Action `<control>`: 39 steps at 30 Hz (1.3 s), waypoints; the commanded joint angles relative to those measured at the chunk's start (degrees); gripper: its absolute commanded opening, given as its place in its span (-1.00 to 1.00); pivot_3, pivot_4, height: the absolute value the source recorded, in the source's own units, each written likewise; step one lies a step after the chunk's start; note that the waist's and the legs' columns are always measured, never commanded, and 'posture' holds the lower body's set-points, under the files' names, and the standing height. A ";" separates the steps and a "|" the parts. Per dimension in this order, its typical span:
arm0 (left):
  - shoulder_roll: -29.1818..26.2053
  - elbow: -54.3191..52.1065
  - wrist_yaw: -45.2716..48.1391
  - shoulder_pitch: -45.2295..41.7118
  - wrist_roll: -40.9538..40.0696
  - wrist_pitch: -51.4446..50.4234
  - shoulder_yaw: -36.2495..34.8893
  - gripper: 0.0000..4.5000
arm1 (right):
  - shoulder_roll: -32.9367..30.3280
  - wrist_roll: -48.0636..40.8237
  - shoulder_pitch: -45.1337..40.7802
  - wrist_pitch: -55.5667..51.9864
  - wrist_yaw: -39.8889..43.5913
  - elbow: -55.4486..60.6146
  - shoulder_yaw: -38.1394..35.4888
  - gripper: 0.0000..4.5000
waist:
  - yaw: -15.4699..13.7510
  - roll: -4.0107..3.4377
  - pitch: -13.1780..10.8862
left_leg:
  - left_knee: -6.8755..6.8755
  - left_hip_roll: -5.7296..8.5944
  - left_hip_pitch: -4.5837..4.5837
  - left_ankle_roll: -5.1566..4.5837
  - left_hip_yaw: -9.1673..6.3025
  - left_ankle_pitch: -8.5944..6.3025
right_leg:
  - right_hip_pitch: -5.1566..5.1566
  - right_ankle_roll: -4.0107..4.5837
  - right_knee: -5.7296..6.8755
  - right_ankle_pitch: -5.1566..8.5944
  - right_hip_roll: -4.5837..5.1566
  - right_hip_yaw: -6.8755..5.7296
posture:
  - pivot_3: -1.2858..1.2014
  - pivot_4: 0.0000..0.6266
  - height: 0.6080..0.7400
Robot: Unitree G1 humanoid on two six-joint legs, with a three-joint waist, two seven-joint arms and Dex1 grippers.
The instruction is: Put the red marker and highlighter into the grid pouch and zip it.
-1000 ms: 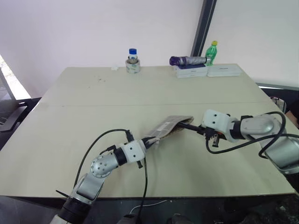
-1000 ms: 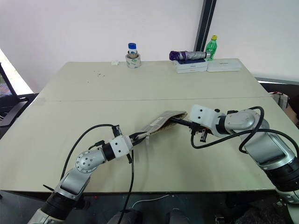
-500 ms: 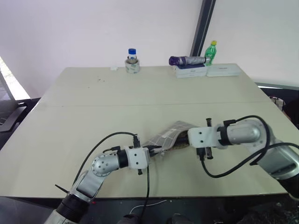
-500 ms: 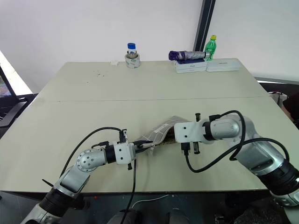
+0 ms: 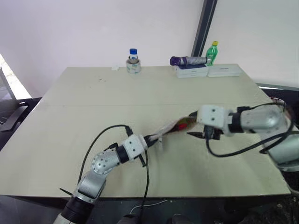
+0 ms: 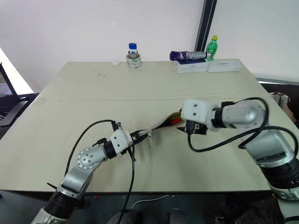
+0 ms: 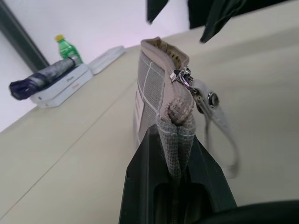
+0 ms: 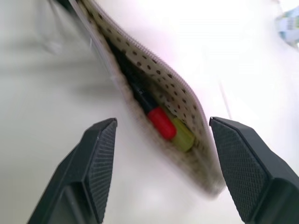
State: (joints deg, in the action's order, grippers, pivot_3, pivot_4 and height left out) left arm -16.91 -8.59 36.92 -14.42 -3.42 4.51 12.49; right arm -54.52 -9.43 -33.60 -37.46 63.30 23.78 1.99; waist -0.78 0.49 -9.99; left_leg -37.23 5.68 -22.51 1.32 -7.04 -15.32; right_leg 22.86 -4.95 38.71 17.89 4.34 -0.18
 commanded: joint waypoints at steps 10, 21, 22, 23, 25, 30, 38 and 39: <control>6.76 -4.35 -3.34 -4.25 -11.86 -11.71 -3.90 -1.00 | 17.51 -17.00 -0.31 -25.45 -17.45 8.34 -4.61 0.45 | 0.00 0.06 0.04 | -0.07 -0.02 -0.01 0.02 0.00 0.01 | 0.00 0.00 0.03 0.00 -0.02 0.00 | 0.03 -0.52 1.00; 6.87 -3.12 -3.99 -5.24 -10.00 -10.79 -2.67 -1.00 | 23.69 -23.01 -1.46 -30.60 -25.20 8.53 -4.24 0.45 | 0.10 0.06 0.03 | -0.04 -0.01 -0.01 0.02 0.00 0.02 | 0.03 0.00 0.04 -0.01 -0.03 0.01 | 0.03 -0.52 1.00; 6.91 -3.07 -4.01 -5.24 -9.85 -10.68 -2.56 -1.00 | 23.92 -23.27 -1.53 -30.64 -25.73 8.40 -4.16 0.45 | 0.09 0.06 0.03 | -0.05 -0.01 -0.01 0.02 0.00 0.02 | 0.02 0.00 0.04 0.00 -0.03 0.01 | 0.03 -0.52 1.00; 6.98 -3.07 -4.06 -5.23 -9.74 -10.62 -2.45 -1.00 | 24.37 -23.53 -1.66 -30.93 -26.42 8.10 -4.17 0.34 | 0.09 0.06 0.03 | -0.04 -0.01 -0.01 0.02 0.00 0.02 | 0.02 0.00 0.04 -0.01 -0.03 0.01 | 0.03 -0.52 1.00; 7.17 -3.08 -4.11 -5.24 -9.52 -10.58 -2.32 -1.00 | 25.11 -24.07 -1.99 -31.22 -27.59 7.68 -4.13 0.10 | 0.09 0.06 0.03 | -0.04 -0.01 -0.01 0.02 0.00 0.01 | 0.02 0.00 0.04 0.00 -0.03 0.01 | 0.03 -0.52 1.00; 6.89 -2.84 -3.98 -5.01 -8.87 -10.05 -2.04 -1.00 | 26.08 -25.58 -2.53 -32.22 -29.69 6.99 -4.98 -0.97 | 0.09 0.06 0.03 | -0.04 -0.01 -0.01 0.02 0.00 0.01 | 0.03 0.00 0.04 -0.01 -0.03 0.01 | 0.03 -0.52 1.00; 2.62 -1.81 -2.03 -3.30 -6.20 -7.09 -2.61 -1.00 | 18.79 -25.22 -3.17 -30.63 -29.20 3.76 -9.50 -0.97 | 0.08 0.05 0.03 | -0.04 -0.01 -0.01 0.01 0.00 0.01 | 0.02 0.00 0.04 0.00 -0.03 0.01 | 0.03 -0.52 1.00; 1.34 -1.64 -1.27 -2.82 -5.73 -6.31 -2.73 -1.00 | 16.96 -24.62 -3.38 -29.94 -28.97 2.57 -10.09 -0.97 | 0.09 0.05 0.03 | -0.02 -0.01 -0.01 0.01 0.01 0.01 | 0.03 0.00 0.03 0.00 -0.03 0.01 | 0.03 -0.52 1.00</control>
State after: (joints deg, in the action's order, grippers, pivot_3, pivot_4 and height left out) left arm -14.24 -9.05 34.77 -17.77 -9.96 -4.50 10.55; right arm -35.10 -35.29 -35.48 -69.21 34.56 27.45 -4.12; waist -0.69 0.54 -9.96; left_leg -37.24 5.67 -22.52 1.33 -7.04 -15.31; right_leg 22.90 -4.95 38.74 17.88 4.30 -0.18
